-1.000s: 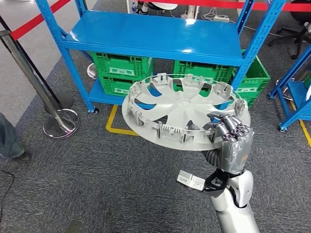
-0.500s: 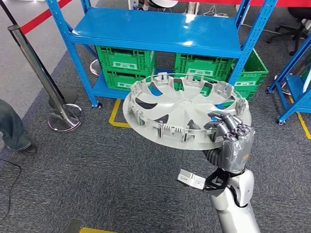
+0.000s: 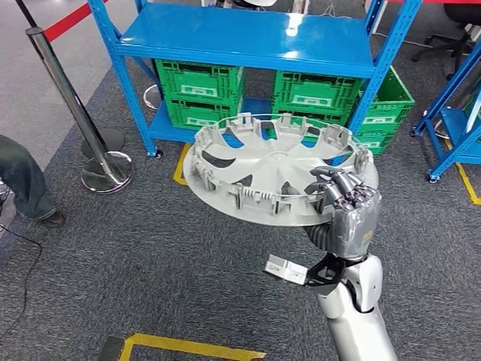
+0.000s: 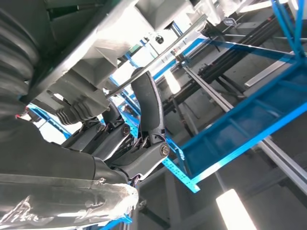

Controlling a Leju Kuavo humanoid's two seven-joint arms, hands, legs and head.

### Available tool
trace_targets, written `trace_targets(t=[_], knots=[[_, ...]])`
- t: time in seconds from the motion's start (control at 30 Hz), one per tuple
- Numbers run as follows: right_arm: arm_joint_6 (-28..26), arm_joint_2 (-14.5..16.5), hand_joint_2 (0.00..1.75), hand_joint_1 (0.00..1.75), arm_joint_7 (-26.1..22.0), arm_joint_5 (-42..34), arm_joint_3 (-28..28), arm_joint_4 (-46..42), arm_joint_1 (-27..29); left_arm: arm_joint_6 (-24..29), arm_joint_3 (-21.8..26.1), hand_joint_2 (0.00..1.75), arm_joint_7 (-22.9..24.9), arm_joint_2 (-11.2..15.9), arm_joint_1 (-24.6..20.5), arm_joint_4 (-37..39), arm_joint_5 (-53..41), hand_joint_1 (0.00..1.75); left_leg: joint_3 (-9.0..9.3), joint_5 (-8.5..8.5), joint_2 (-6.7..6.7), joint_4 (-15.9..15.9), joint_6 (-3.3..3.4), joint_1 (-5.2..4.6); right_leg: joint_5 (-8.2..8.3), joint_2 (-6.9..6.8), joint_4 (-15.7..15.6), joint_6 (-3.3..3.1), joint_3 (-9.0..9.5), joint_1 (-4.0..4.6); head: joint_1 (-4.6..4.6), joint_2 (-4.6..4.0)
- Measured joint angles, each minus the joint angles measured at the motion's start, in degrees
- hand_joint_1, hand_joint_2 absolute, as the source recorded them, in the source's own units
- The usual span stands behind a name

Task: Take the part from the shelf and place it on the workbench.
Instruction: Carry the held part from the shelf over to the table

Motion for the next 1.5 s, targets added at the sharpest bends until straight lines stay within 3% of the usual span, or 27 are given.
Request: trace_targets(t=[0.07, 0.17, 0.2, 0.23, 0.27, 0.37, 0.43, 0.5, 0.63, 0.83, 0.97, 1.03, 1.23, 1.5], knots=[[0.0, 0.0, 1.75, 1.75, 0.0, -0.1, 0.1, 0.4, -0.3, -0.4, 0.0, 0.00, 0.0, 0.1, 0.0, 0.0, 0.0, 0.00, -0.54, 0.67, 0.13, -0.1, 1.14, -0.02, -2.13, 0.08, 2.7, 0.48, -1.52, -0.18, 0.15, 0.00], [0.0, 0.0, 1.75, 1.75, -0.2, -0.2, 0.3, 0.9, -0.6, -0.9, 0.0, 0.00, 0.0, 0.4, -0.1, 0.0, 0.1, 0.00, -1.71, 1.58, 0.23, 0.0, 2.02, -0.33, -8.14, 0.13, 13.7, 0.84, -5.83, -0.28, 0.34, 0.00], [0.0, 0.0, 1.75, 1.75, -0.2, -0.2, 0.3, 1.1, -0.7, -1.1, 0.0, 0.00, 0.0, 0.5, 0.0, 0.0, 0.1, 0.00, -2.07, 1.86, 0.25, 0.0, 2.10, -0.47, -8.96, 0.13, 16.0, 0.81, -6.47, -0.28, 0.33, 0.00], [0.0, 0.0, 1.75, 1.75, -0.2, -0.1, 0.3, 1.3, -0.7, -1.2, 0.0, 0.00, 0.0, 0.6, 0.0, 0.0, 0.2, 0.00, -2.35, 2.10, 0.24, 0.0, 2.10, -0.59, -8.69, 0.13, 16.2, 0.71, -5.99, -0.27, 0.33, 0.00], [0.0, 0.0, 1.75, 1.75, -0.2, 0.1, 0.3, 1.5, -0.8, -1.3, 0.0, 0.00, -0.1, 0.6, 0.0, 0.0, 0.2, 0.00, -2.53, 2.30, 0.22, 0.0, 2.07, -0.68, -7.49, 0.14, 14.0, 0.51, -4.32, -0.25, 0.33, 0.00], [0.0, 0.1, 1.75, 1.75, -0.2, 0.6, 0.3, 2.1, -1.2, -1.4, 0.1, 0.00, -0.1, 0.6, 0.0, 0.0, 0.3, 0.00, -2.90, 2.77, 0.18, 0.1, 1.61, -0.88, -3.90, 0.15, 2.4, -0.22, 2.84, -0.01, 0.32, 0.00], [0.0, 0.3, 1.75, 1.75, -0.2, 0.8, 0.4, 2.5, -1.5, -1.4, 0.1, 0.00, -0.1, 0.7, 0.0, 0.0, 0.3, 0.00, -3.31, 3.18, 0.23, 0.2, 0.98, -0.94, -3.79, 0.23, -0.3, -0.45, 4.29, 0.24, 0.27, 0.00], [0.0, 0.4, 1.75, 1.75, -0.1, 0.9, 0.4, 2.7, -1.6, -1.3, 0.1, 0.00, -0.1, 0.8, 0.0, 0.0, 0.3, 0.00, -3.49, 3.42, 0.25, 0.1, 0.46, -0.88, -3.38, 0.27, -0.7, -0.76, 4.13, 0.25, 0.27, 0.00], [0.0, 0.7, 1.75, 1.75, -0.1, 1.0, 0.4, 3.2, -1.8, -1.3, 0.0, 0.00, 0.0, 1.0, 0.0, 0.0, 0.3, 0.00, -3.64, 4.18, 0.29, -0.7, 3.24, -1.09, -2.61, 0.30, -1.3, -0.45, 3.81, 0.19, 0.06, 0.00], [0.0, 0.8, 1.75, 1.75, 0.0, 1.0, 0.4, 3.8, -1.8, -1.4, 0.1, 0.00, 0.0, 1.3, 0.0, 0.0, 0.6, 0.00, -3.85, 5.03, 0.29, -1.1, 2.01, -0.93, -2.28, 0.29, -1.0, -1.06, 3.24, 0.40, 0.02, 0.00], [0.0, 0.8, 1.75, 1.75, 0.2, 1.1, 0.4, 4.0, -1.8, -1.4, 0.2, 0.00, 0.2, 1.3, 0.0, 0.0, 0.7, 0.00, -4.16, 5.28, 0.29, -1.1, 0.87, -0.87, -2.17, 0.28, -0.7, -1.21, 2.76, 0.42, 0.03, 0.00], [0.0, 0.8, 1.75, 1.75, 0.5, 1.3, 0.5, 4.2, -1.9, -1.4, 0.3, 0.00, 0.3, 1.3, 0.0, 0.0, 0.7, 0.00, -4.31, 5.36, 0.29, -1.1, 0.62, -0.86, -2.11, 0.28, -0.6, -1.27, 2.60, 0.42, 0.04, 0.00], [0.0, 0.9, 1.75, 1.75, 1.1, 4.5, 0.7, 4.5, -2.3, -1.4, 0.4, 0.00, 1.0, 1.3, 0.0, 0.0, 0.7, 0.00, -4.54, 5.38, 0.29, -1.0, 0.59, -0.93, -1.92, 0.24, -0.7, -1.16, 2.47, 0.29, 0.04, 0.00], [0.0, 3.2, 1.75, 1.75, -3.4, 7.2, -1.3, 2.4, -1.3, -1.4, 0.4, 0.00, 1.0, 1.2, 0.1, 0.0, 0.7, 0.00, -4.73, 5.79, 0.20, -1.4, 1.59, -0.88, -2.00, 0.11, -0.6, -0.24, 2.15, 0.12, 0.04, 0.00]])
